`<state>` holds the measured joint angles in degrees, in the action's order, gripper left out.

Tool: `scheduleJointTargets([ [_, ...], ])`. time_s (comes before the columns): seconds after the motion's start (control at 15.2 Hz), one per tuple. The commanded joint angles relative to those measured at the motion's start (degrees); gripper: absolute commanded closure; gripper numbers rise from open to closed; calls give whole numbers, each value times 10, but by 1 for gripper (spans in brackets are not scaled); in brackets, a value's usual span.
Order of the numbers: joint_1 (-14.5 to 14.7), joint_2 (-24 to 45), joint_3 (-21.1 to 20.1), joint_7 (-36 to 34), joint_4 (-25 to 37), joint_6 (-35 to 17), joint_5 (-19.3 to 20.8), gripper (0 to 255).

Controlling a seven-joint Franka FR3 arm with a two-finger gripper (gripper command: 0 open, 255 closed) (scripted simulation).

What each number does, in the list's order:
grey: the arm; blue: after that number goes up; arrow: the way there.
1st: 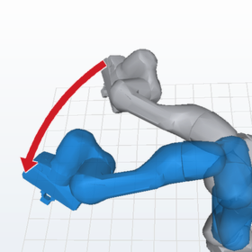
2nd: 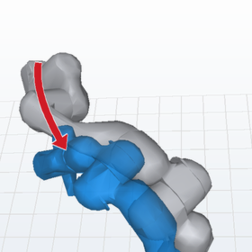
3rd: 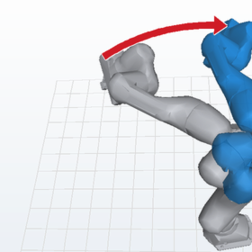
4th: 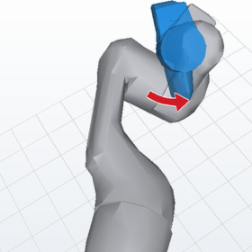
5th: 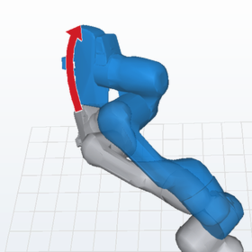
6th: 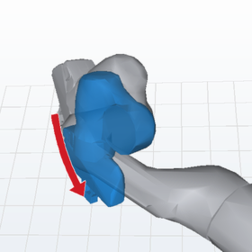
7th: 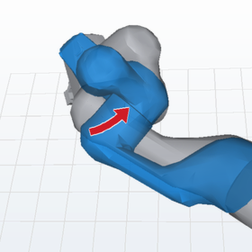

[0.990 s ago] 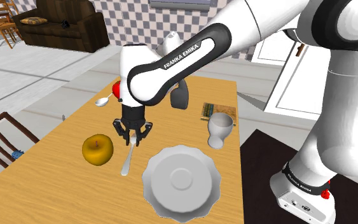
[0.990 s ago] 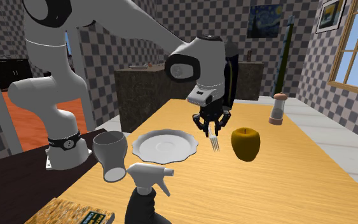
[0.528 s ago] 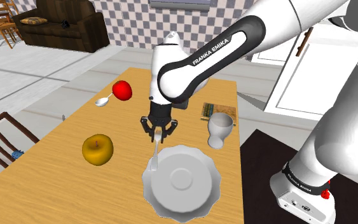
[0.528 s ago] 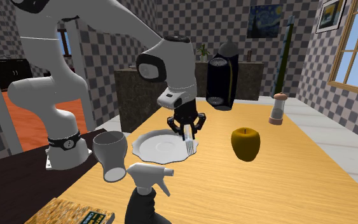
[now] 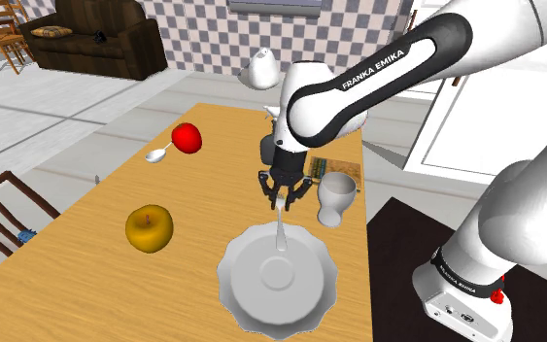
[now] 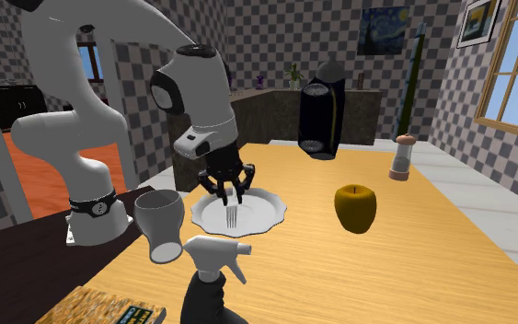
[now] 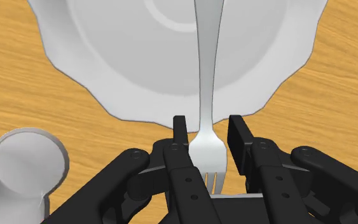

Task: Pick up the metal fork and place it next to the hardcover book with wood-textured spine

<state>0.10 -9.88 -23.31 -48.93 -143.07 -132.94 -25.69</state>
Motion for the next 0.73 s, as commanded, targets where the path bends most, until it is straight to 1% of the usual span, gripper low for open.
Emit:
scheduleJointTargets([
  [0.0,-4,-36,15,32,-38,5,-15,255],
  [0.33,-16,-128,60,98,-121,35,-25,255],
  [0.53,-30,-182,91,134,-165,57,-15,255],
  [0.66,-41,-218,113,156,-192,73,-2,255],
])
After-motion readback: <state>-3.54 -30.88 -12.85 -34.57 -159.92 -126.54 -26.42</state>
